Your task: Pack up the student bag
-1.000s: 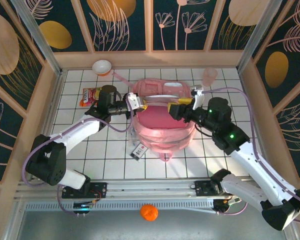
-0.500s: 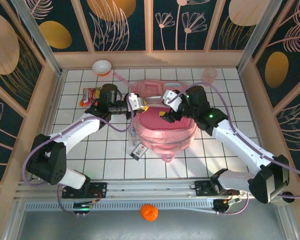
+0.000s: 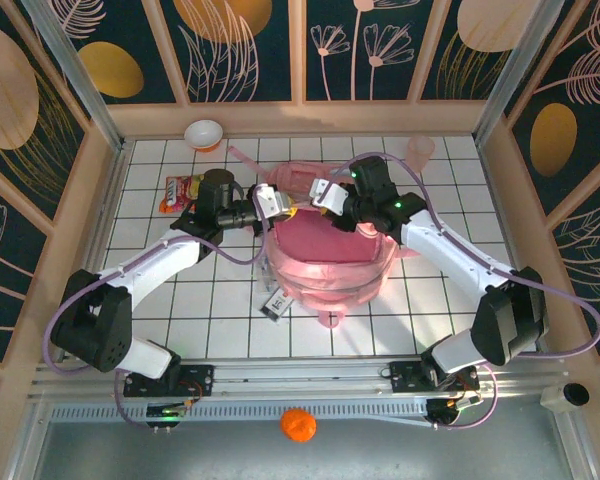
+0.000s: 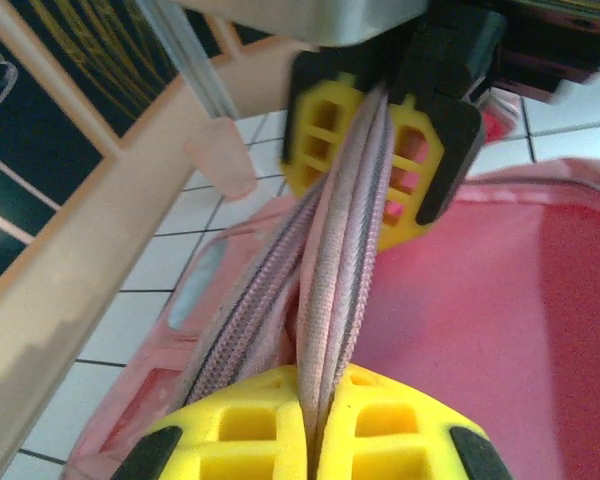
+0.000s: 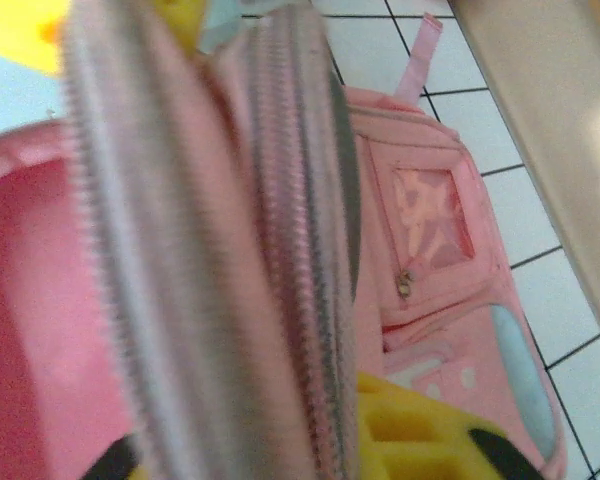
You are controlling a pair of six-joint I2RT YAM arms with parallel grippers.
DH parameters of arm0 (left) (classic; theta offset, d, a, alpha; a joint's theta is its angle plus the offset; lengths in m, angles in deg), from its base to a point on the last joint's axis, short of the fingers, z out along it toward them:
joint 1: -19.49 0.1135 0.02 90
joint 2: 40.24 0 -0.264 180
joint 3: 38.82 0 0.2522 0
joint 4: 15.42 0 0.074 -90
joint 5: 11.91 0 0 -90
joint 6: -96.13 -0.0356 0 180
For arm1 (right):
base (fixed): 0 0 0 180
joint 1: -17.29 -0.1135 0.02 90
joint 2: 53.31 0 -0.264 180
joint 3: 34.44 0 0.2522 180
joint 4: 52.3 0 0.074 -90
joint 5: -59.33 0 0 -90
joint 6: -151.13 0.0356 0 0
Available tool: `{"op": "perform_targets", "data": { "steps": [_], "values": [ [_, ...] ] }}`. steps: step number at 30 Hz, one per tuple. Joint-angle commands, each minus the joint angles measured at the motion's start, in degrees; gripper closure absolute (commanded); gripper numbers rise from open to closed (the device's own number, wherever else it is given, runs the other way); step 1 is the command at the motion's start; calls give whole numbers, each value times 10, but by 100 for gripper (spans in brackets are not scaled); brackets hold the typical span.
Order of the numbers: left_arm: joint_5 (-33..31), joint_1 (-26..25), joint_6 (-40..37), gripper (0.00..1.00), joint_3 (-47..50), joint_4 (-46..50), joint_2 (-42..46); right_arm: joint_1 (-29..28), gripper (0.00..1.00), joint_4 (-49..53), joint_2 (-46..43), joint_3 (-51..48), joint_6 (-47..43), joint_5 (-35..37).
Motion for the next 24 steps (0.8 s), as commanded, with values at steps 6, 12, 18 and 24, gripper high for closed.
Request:
{"op": "perform_targets", "data": {
  "steps": [6,12,18,24],
  "values": [
    [-101,13,171,80,-47,-80,-32,0,100,-11,-52,19,266,23],
    [-206,13,295,43,-103,0,-24,-2,100,3,-36,39,434,65],
    [-340,14,422,28,-158,155,3,-8,100,10,-34,41,502,73],
    [-404,39,537,19,-173,305,34,-18,100,-3,-39,35,527,57]
  ]
}}
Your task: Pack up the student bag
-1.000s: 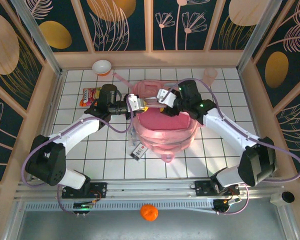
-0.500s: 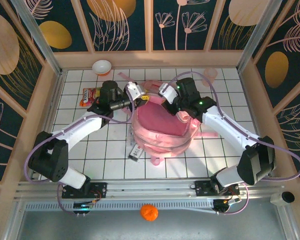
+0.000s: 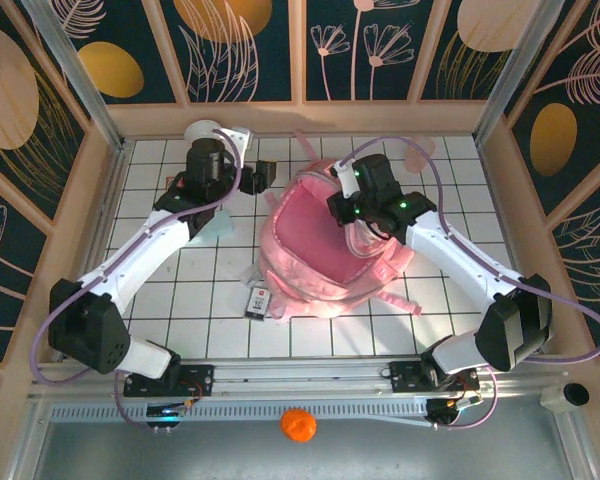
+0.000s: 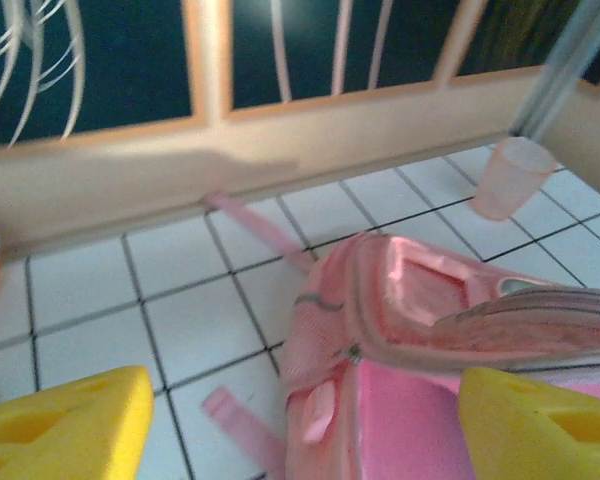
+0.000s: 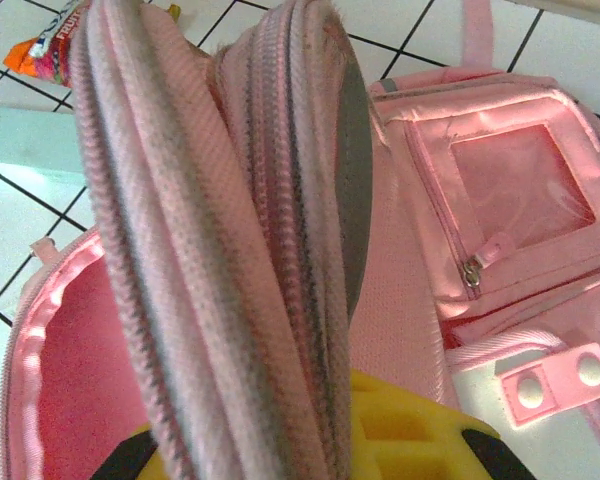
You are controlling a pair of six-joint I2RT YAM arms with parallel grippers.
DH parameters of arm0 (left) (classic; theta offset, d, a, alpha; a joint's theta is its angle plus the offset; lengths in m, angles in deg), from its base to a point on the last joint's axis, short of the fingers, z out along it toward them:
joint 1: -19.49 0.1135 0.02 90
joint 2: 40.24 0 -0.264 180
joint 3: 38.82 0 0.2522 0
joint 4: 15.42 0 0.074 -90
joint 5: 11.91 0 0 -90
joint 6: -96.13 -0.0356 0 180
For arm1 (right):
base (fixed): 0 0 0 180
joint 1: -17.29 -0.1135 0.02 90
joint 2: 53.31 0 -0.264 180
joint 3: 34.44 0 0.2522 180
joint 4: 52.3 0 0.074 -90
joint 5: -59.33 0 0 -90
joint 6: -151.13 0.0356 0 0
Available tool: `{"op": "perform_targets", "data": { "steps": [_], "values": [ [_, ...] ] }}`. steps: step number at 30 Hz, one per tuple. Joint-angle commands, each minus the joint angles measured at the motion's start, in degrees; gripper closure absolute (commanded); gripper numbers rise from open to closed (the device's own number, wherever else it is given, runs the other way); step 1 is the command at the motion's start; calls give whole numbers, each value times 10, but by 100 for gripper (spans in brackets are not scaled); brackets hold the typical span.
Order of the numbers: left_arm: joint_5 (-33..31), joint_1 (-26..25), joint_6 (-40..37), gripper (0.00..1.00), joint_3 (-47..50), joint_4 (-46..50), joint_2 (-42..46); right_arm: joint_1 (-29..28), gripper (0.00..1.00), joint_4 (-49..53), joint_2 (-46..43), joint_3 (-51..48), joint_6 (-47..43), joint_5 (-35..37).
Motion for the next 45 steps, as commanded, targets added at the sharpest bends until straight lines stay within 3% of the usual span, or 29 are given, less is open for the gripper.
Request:
{"op": "perform_targets", "data": {
  "steps": [1,13,17,21,25,34,45],
  "values": [
    [-60,25,112,18,-14,129,25,-10,100,-31,-17,20,57,-19],
    [-58,148,421,13,62,239,34,-12,100,-16,-11,18,71,-42],
    [-64,169,564,16,57,301,-11,-11,100,-20,-19,13,75,-41],
    [-18,172,637,16,12,383,-99,-12,100,-26,-23,6,83,-41],
    [27,172,683,14,-10,408,-170,-12,100,-26,-23,3,85,-41],
    [31,182,746,1,-51,418,-229,-14,100,-24,-21,-4,91,-34],
    [13,201,772,1,-88,416,-256,-16,100,-22,-10,-6,92,-33]
  ]
}}
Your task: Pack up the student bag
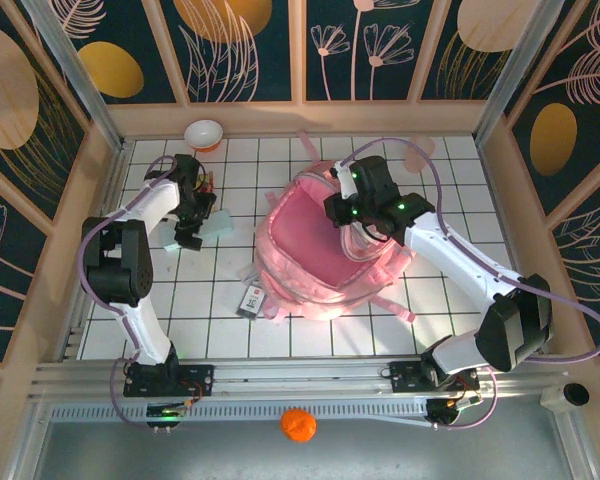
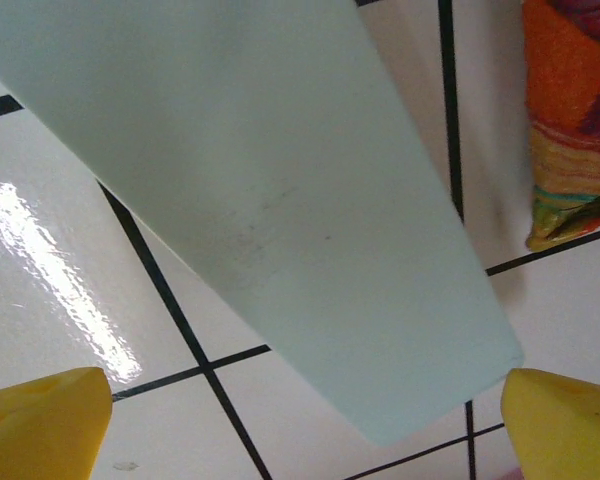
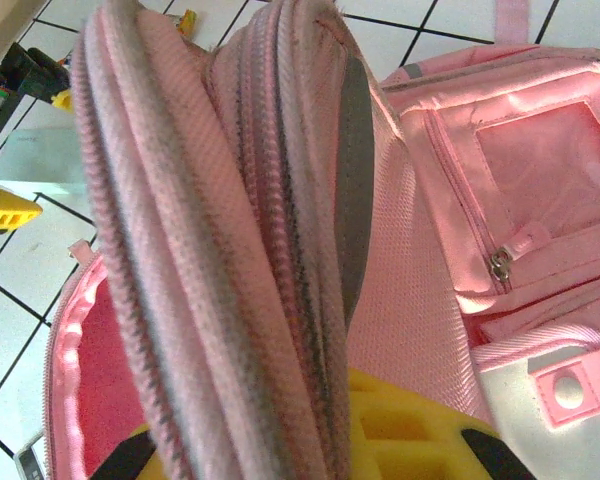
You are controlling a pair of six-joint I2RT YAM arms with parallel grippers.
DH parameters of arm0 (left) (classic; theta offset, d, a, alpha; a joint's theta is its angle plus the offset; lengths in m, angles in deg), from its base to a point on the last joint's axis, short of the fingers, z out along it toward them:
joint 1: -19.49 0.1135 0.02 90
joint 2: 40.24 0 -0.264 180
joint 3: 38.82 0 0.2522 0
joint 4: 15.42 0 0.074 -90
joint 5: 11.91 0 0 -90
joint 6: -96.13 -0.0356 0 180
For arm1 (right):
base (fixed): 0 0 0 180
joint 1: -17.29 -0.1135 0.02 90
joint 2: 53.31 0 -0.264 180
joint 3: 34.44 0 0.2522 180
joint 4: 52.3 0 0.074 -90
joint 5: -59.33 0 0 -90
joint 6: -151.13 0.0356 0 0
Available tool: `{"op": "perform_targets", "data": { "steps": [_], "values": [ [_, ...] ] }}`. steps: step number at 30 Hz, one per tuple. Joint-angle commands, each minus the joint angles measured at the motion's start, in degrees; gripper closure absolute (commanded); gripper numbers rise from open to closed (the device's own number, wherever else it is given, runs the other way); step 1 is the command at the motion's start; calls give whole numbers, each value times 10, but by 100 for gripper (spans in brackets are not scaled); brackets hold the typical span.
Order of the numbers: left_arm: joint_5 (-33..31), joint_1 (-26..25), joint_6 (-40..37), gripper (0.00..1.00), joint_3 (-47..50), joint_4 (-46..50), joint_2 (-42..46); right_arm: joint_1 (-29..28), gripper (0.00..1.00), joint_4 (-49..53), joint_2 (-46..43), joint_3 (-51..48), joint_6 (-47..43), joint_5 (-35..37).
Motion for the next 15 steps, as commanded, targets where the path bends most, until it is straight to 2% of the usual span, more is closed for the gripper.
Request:
{"op": "perform_targets", "data": {
  "steps": [1,15],
  "values": [
    [4,11,27,1,-6,25,-15,-8,100,-20,-9,-2,33,-17],
    [-4,32,30,2,-12,-9,-55,-14,100,-1,-11,3,29,-7]
  ]
}}
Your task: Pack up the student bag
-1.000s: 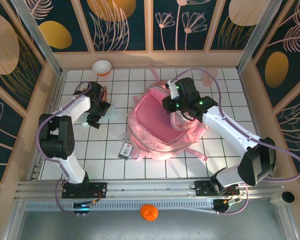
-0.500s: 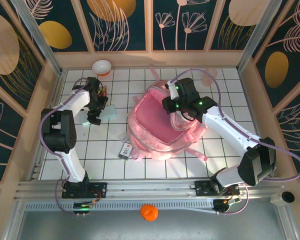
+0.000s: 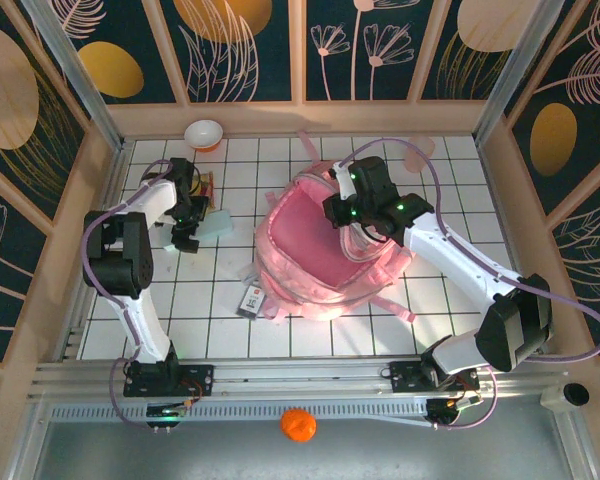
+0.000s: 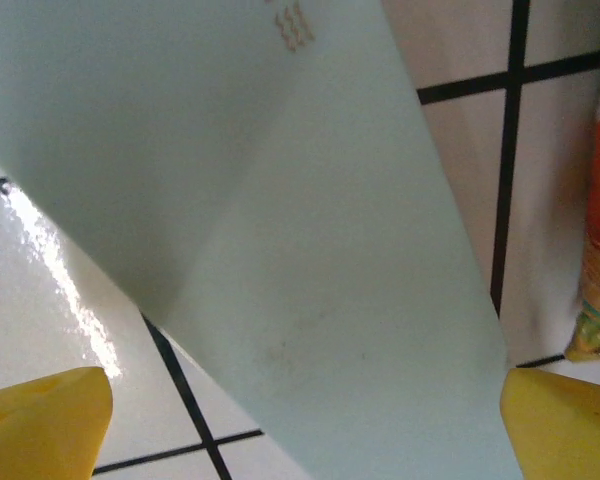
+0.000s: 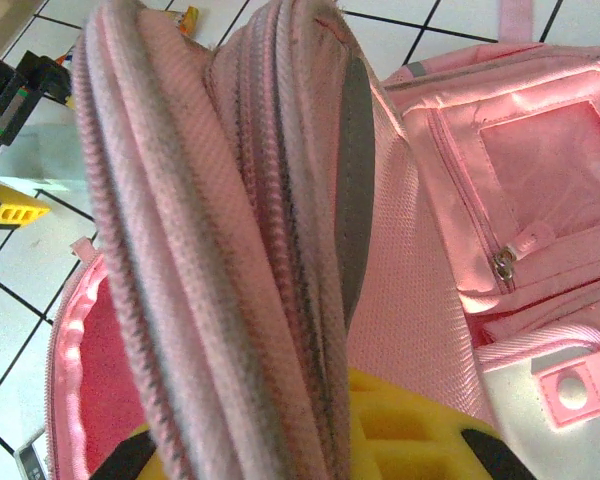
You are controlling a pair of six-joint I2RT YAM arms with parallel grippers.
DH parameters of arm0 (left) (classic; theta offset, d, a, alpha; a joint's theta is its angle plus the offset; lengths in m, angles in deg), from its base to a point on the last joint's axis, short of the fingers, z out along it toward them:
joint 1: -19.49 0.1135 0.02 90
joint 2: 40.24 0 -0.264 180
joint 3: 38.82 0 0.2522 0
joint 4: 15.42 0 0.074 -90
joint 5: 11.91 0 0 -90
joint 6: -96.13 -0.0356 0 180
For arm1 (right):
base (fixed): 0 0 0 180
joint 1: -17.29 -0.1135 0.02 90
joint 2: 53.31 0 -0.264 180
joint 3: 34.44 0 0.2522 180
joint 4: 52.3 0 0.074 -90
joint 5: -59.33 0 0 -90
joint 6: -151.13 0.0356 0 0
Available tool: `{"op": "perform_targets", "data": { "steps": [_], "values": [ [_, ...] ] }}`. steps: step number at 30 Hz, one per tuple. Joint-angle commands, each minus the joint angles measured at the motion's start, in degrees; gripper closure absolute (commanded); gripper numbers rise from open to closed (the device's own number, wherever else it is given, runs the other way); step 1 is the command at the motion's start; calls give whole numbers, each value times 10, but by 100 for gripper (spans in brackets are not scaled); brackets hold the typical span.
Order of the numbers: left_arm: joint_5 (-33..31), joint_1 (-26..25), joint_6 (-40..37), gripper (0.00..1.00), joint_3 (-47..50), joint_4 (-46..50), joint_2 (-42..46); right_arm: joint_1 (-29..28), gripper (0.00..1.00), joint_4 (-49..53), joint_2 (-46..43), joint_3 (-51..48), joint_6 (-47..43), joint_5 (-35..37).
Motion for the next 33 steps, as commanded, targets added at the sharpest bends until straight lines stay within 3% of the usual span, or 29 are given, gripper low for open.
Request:
{"op": "perform_targets", "data": {
  "steps": [1,7,9,12,16,20,33],
  "values": [
    [0,8,10,3,-11,-1,-22,-11,100,-1,-11,2,31,-10],
    [-8,8,-2,19,-13,-4,-41,-13,100,2,-10,3,30,-5],
    [-12,8,-3,20,-5,-7,-36,-14,100,3,-10,3,30,-4],
    [-28,10,-6,12,-3,-14,-31,-14,100,4,-8,5,29,-4],
    [-11,11,-8,10,-24,-1,-33,-15,100,9,-5,7,26,-4],
    [-23,15,4,2,-17,-3,5,-14,100,8,-3,10,26,-3],
    [2,38,15,1,20,-20,12,-18,100,16,15,22,18,-6]
  ]
}}
